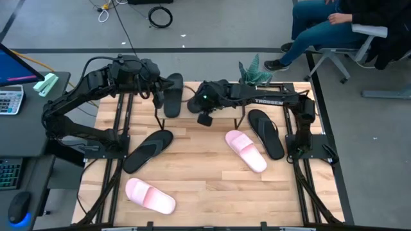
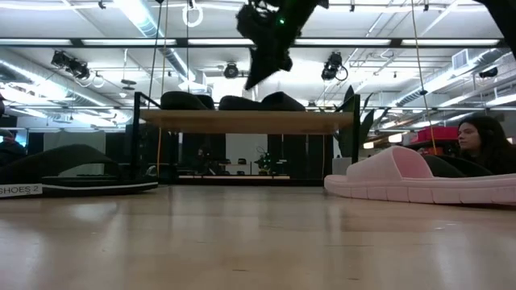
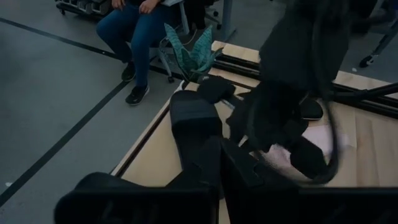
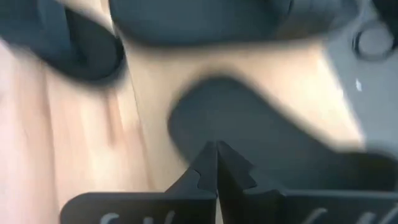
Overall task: Pick and place slides into the shelf
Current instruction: Put the black slipper on the shelf
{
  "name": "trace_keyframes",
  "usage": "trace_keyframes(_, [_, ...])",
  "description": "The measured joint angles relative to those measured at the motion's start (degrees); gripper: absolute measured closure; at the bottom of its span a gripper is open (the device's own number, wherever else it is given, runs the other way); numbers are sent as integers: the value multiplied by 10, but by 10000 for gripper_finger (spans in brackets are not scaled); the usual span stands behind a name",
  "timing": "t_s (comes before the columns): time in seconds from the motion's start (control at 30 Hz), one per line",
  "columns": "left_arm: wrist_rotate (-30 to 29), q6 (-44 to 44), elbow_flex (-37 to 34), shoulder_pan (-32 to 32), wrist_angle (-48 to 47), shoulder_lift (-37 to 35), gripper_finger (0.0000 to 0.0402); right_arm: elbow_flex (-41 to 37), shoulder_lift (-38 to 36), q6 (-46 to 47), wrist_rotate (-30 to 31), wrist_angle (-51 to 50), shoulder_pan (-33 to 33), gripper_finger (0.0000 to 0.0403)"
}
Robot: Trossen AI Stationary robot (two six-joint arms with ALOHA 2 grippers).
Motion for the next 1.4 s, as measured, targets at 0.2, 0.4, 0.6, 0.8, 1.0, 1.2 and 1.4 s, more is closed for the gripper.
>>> trace_keyframes(0.2, [0,0,0,0,0,0,382,-1,3,17,96,-73,14,403])
trace_keyframes(0.4, [0,-11,0,0,0,0,377,-1,3,39,148,-76,11,403])
trace_keyframes(0.6, [0,-10,0,0,-9,0,387,-1,2,50,203,-117,3,402])
trace_keyframes(0.8, [0,-10,0,0,-10,0,386,-1,1,44,255,-116,-11,402])
trace_keyframes(1.0, [0,-9,0,0,-19,0,377,0,1,16,287,-116,-20,402])
trace_keyframes(1.2, [0,-9,0,0,-29,0,383,0,1,12,316,-116,-6,402])
trace_keyframes(1.4, [0,-8,0,0,-40,0,389,0,-20,4,316,-124,35,403])
